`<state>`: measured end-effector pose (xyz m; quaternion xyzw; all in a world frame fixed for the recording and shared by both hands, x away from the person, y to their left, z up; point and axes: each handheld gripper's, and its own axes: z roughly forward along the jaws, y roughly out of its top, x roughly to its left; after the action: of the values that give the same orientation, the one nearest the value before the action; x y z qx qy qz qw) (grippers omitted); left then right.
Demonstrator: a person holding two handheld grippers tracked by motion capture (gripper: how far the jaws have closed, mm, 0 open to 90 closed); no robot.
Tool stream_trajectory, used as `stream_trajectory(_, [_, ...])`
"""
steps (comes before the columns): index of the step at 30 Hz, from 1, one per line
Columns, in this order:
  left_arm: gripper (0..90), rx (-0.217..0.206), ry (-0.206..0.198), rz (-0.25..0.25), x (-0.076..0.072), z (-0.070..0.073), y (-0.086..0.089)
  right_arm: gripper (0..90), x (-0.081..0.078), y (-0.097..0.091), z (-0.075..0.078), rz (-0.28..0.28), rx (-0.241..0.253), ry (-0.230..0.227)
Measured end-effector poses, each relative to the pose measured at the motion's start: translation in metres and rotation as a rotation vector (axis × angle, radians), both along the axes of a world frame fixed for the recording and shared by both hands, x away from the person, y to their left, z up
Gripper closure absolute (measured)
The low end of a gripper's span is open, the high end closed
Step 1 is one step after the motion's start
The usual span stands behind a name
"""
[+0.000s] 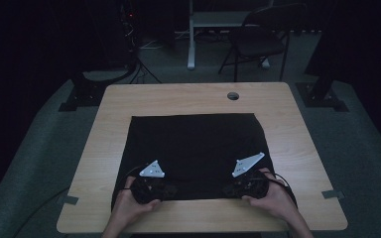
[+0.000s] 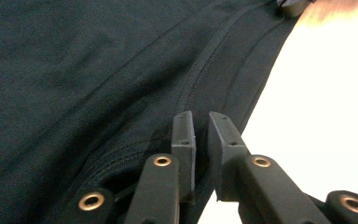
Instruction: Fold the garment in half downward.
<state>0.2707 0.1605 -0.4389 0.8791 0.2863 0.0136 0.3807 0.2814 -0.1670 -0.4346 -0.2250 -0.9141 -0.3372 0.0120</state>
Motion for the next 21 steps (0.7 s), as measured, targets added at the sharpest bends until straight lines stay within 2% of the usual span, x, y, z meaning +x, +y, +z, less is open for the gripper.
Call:
stream_trajectory(4, [77.5,-0.02,0.011,-0.005,0.0,-0.001,0.001,80.2,0.001,-0.001,-0.002,0.018,0.028,0.022])
stream_trajectory(8, [72.0,-0.046,0.041,-0.021,0.001,-0.001,0.002,72.6,0.002,-0.002,-0.004,0.037,0.063,0.068])
stream_trajectory(13, [68.0,-0.051,0.051,-0.04,0.0,0.0,0.002,65.5,0.002,-0.003,-0.005,0.043,0.086,0.104])
stream_trajectory(17, [57.2,-0.076,0.079,-0.052,0.0,0.005,0.002,57.7,0.001,-0.002,-0.003,0.053,0.09,0.117])
stream_trajectory(21, [53.3,-0.089,0.05,-0.021,0.002,0.013,0.009,53.8,0.001,-0.003,0.002,0.064,0.098,0.109])
